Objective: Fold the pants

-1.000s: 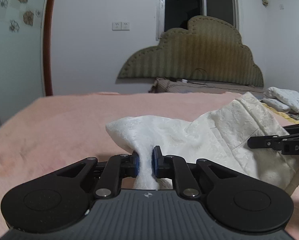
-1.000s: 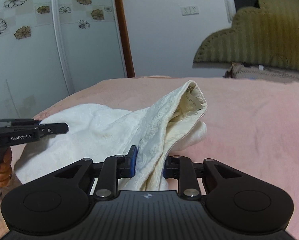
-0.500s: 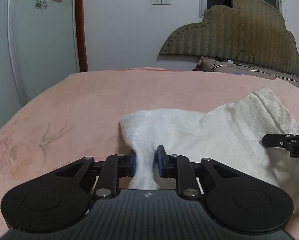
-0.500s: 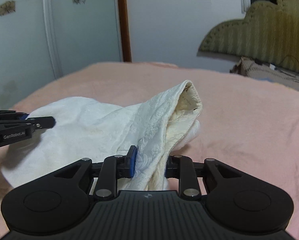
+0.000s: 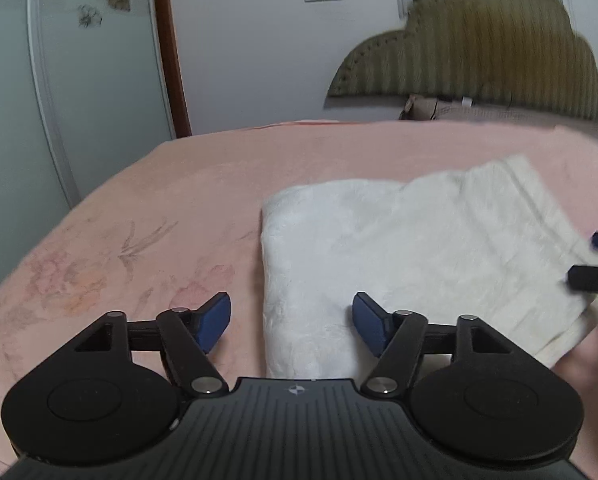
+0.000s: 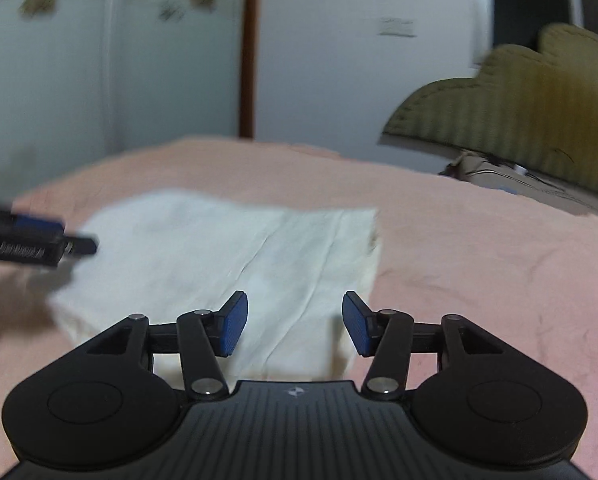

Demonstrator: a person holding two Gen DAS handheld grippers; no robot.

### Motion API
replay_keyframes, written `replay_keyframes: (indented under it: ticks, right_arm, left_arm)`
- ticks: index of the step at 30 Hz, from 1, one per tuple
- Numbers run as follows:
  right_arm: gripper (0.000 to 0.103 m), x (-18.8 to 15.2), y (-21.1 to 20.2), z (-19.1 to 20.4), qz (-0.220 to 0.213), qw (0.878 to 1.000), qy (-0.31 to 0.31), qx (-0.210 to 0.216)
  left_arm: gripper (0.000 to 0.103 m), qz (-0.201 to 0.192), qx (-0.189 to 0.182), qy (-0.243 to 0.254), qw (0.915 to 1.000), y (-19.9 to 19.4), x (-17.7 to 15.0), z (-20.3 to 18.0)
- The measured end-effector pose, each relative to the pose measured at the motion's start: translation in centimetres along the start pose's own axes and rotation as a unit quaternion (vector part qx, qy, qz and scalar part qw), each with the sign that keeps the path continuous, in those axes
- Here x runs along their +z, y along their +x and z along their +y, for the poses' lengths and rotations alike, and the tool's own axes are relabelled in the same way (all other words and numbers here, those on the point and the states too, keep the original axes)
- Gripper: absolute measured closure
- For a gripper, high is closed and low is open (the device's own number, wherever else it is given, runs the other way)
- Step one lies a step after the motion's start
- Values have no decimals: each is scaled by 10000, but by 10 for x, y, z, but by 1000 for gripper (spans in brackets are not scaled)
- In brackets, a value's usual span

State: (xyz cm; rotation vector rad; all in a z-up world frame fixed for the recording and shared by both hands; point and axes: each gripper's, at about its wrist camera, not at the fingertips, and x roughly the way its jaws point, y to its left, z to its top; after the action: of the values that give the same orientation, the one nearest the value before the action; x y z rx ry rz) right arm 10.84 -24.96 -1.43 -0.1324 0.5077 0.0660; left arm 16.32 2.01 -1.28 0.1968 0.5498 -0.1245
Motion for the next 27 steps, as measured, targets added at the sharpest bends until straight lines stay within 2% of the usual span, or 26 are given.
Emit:
replay_keyframes:
  ticks: [1,4,6,8,9,11,12,14,15,17,19,22,27]
  right_arm:
    - [51,-3,4,0,99,9999,28,-126]
    - [51,-3,-6,-12,-29,9977,672,-82]
    - [51,-4,-20,-2,-200,9984,521,-82]
    - [51,-8,-30,9,-210,9989,405,83]
    - [51,-12,-33,14,-173,9989,407,185]
    - [51,-19,-34,23,-30,9988,367,326]
    - [51,-23,-31,26,45,9993,286,249]
    - [52,-27,-24,24,159,9994,269,120]
    - [52,-28,-24,20,198,9987,450,158]
    - [52,-26,-32,18,117,9980,617,72]
    - [51,-24,-47,24,-61,9983,574,-84]
    - [51,-30,-66,32,-112,9969,741,239]
    - [51,-48,-81,47,-3,9944,948,466]
  left_arm:
    - [24,3,57,-12,10000,-2,-1,2]
    - [24,42,54,-352,9994,-18,1,10]
    - [23,24,-66,-551,9985,-33,-1,13]
    - [11,-10,-281,-723,9970,-46,-5,12]
    - [9,13,-361,-773,9964,-51,-9,11]
    - [9,109,-468,-799,9956,-57,-16,3]
    - [9,146,-500,-745,9959,-57,-20,0]
    - [9,222,-383,-582,9973,-56,-27,-4]
    - [9,249,-285,-543,9978,-56,-29,-5]
    - [9,271,-257,-627,9973,-62,-35,-3]
    - [9,274,-434,-825,9953,-69,-40,2]
    - [9,324,-625,-994,9926,-80,-48,2]
    - [9,321,-696,-853,9934,-90,-54,-8]
